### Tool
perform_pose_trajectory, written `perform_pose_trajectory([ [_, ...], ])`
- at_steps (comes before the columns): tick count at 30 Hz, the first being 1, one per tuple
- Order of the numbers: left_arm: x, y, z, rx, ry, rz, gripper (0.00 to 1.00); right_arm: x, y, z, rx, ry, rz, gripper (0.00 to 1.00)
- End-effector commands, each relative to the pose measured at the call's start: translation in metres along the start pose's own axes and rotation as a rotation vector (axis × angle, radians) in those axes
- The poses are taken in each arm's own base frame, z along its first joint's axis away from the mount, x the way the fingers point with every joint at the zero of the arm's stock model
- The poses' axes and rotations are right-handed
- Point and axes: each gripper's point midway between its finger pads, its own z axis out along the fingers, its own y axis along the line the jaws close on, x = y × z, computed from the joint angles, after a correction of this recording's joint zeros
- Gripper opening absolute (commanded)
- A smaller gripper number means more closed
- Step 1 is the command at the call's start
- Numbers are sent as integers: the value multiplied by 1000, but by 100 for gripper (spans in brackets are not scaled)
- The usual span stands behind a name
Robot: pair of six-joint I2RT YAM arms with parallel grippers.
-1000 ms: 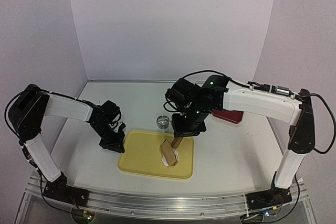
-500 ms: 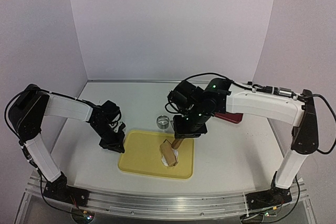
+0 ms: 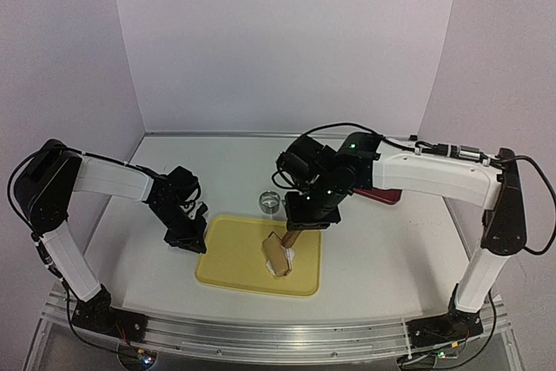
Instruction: Roll out the dumpling wrappers from the dough
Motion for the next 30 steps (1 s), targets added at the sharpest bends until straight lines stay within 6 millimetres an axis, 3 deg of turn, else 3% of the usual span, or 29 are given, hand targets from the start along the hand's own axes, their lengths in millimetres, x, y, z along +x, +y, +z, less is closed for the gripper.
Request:
perform_pose_trajectory([
  [1, -6, 14, -3, -68, -46, 5, 0, 78, -146, 53, 636, 314, -116, 0],
  [5, -7, 13, -4, -69, -47, 10, 0, 79, -151, 45, 650, 307, -112, 0],
  [9, -5, 14, -4, -69, -46, 12, 0, 67, -152, 28, 652, 270, -92, 0],
  [16, -6, 13, -4, -64, -50, 16, 0, 46, -136, 22, 592, 223, -73, 0],
  [18, -8, 12, -5, -60, -54, 20, 0, 40, -113, 27, 470, 211, -83, 0],
  [21, -11, 10, -5, -55, -63, 36, 0, 14, -49, 21, 152, 124, -92, 0],
  [23, -14, 10, -5, -62, -72, 58, 0, -2, 1, 5, -89, 89, -99, 0],
  [25, -18, 11, -4, -78, -70, 82, 0, -20, 36, -15, -242, 33, -104, 0],
  [27, -23, 9, -6, -81, -78, 129, 0, -38, 55, -38, -318, -31, -96, 0],
  [30, -32, 4, -10, -81, -105, 220, 0, -53, 61, -62, -343, -100, -86, 0],
])
